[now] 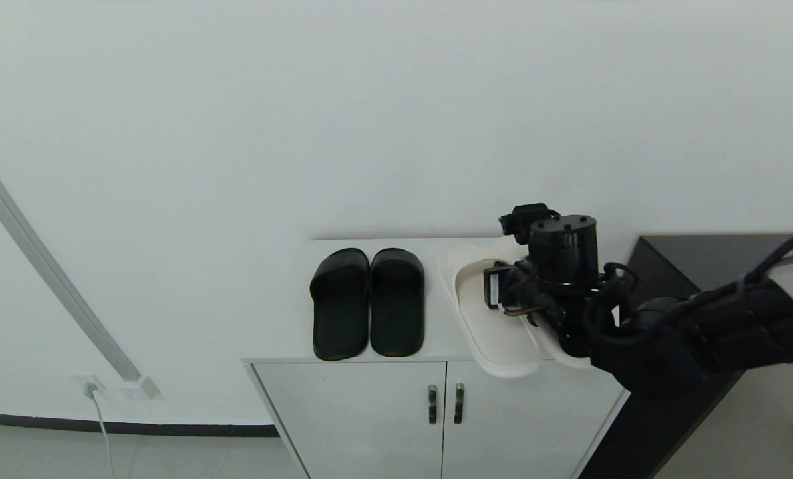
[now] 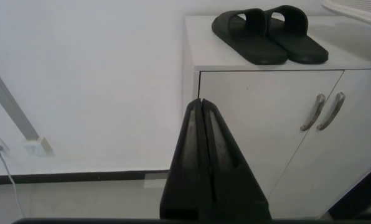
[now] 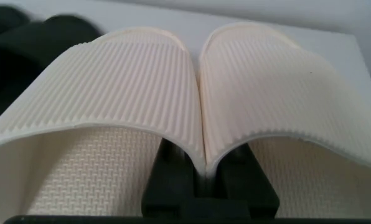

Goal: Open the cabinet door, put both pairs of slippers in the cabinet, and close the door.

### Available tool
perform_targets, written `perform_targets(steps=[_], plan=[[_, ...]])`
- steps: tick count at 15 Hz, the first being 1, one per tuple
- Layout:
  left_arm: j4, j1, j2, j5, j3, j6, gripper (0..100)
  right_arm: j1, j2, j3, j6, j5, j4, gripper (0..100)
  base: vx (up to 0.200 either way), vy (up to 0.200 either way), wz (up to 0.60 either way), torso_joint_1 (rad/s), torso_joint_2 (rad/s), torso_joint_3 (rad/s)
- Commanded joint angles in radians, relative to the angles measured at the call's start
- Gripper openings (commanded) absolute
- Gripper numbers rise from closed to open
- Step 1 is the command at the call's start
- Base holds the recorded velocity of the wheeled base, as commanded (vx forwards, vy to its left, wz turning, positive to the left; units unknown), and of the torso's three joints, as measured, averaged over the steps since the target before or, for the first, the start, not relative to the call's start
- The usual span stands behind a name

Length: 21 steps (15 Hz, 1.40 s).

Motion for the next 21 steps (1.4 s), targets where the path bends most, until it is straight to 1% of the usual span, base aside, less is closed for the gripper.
perform_targets(steps=[1, 2, 3, 5, 7, 9, 13, 17, 21], plan=[[0.000, 0.000, 0.001, -0.001, 0.000, 0.000, 0, 0.069, -0.219, 0.215, 0.004, 0.090, -0.005, 0, 0.000, 0.000, 0.00, 0.000, 0.00, 0.000], [0.000, 0.000, 0.001, 0.001, 0.000, -0.001, 0, 0.077, -0.252, 0.258, 0.004, 0.111, -0.005, 0, 0.000, 0.000, 0.00, 0.000, 0.00, 0.000], [0.000, 0.000, 0.001, -0.001, 0.000, 0.002, 0, 0.100, -0.337, 0.374, 0.007, 0.191, -0.005, 0, 0.000, 0.000, 0.00, 0.000, 0.00, 0.000], [-0.002, 0.000, 0.001, 0.001, 0.000, 0.002, 0, 0.114, -0.427, 0.489, 0.010, 0.272, -0.009, 0, 0.000, 0.000, 0.00, 0.000, 0.00, 0.000], [0.000, 0.000, 0.001, 0.001, 0.000, 0.002, 0, 0.134, -0.487, 0.560, 0.018, 0.334, -0.044, 0, 0.000, 0.000, 0.00, 0.000, 0.00, 0.000], [0.000, 0.000, 0.001, 0.001, 0.000, 0.002, 0, 0.134, -0.487, 0.572, 0.019, 0.349, -0.068, 0, 0.000, 0.000, 0.00, 0.000, 0.00, 0.000], [0.000, 0.000, 0.001, 0.001, 0.000, 0.002, 0, 0.137, -0.486, 0.593, 0.014, 0.352, -0.070, 0, 0.000, 0.000, 0.00, 0.000, 0.00, 0.000], [-0.002, 0.000, 0.001, 0.001, 0.000, 0.002, 0, 0.137, -0.478, 0.606, 0.011, 0.354, -0.070, 0, -0.200, 0.000, 0.00, 0.012, 0.00, 0.002], [0.000, 0.000, 0.001, 0.001, 0.000, 0.002, 0, 0.138, -0.478, 0.616, 0.002, 0.364, -0.068, 0, 0.000, 0.000, 0.00, 0.000, 0.00, 0.000]])
